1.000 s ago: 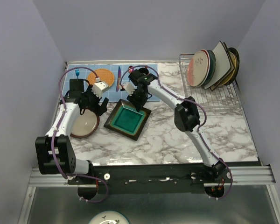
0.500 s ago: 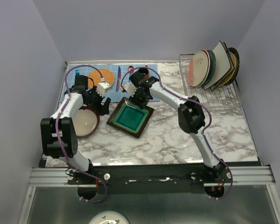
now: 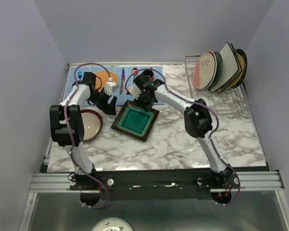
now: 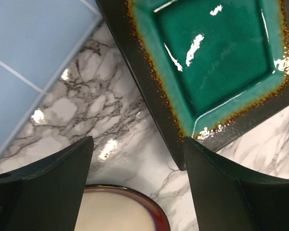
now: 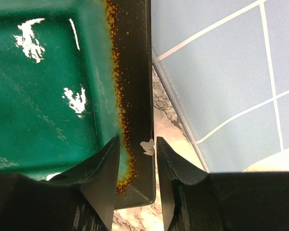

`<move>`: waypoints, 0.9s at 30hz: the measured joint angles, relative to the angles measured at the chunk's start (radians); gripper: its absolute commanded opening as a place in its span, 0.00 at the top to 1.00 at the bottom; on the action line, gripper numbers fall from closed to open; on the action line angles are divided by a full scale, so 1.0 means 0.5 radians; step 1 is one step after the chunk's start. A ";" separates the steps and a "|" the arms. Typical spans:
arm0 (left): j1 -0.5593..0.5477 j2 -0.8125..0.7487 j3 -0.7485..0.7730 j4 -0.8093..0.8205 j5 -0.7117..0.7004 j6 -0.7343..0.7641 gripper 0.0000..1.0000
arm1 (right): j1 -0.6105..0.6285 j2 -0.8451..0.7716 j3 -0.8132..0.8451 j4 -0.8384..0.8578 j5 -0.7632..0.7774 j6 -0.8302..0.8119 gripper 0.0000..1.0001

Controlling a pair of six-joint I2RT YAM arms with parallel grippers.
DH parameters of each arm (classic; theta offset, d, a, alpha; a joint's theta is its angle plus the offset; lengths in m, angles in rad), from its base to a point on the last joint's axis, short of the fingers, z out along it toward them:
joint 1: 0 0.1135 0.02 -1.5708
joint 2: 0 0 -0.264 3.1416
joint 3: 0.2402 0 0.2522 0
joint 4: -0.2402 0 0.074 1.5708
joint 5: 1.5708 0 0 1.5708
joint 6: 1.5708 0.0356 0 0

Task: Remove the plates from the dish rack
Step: Place the plate at the center of the board.

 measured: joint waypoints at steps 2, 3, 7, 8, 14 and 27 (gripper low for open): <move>-0.005 0.027 0.004 -0.047 0.008 -0.008 0.20 | 0.000 -0.010 -0.016 0.012 0.001 0.001 0.56; -0.005 0.034 0.004 -0.065 0.011 -0.009 0.20 | 0.000 -0.015 -0.025 0.021 0.001 0.002 0.56; -0.005 0.089 0.043 -0.172 0.037 -0.029 0.23 | 0.000 -0.035 -0.066 0.059 0.001 0.007 0.56; -0.005 0.104 0.056 -0.193 0.044 -0.032 0.23 | 0.000 -0.044 -0.082 0.070 0.001 0.008 0.56; -0.007 0.163 0.104 -0.259 0.070 -0.082 0.25 | -0.003 -0.069 -0.124 0.107 0.005 0.021 0.56; -0.108 0.251 0.124 -0.273 0.075 -0.213 0.33 | -0.016 -0.187 -0.134 0.137 0.005 0.059 0.57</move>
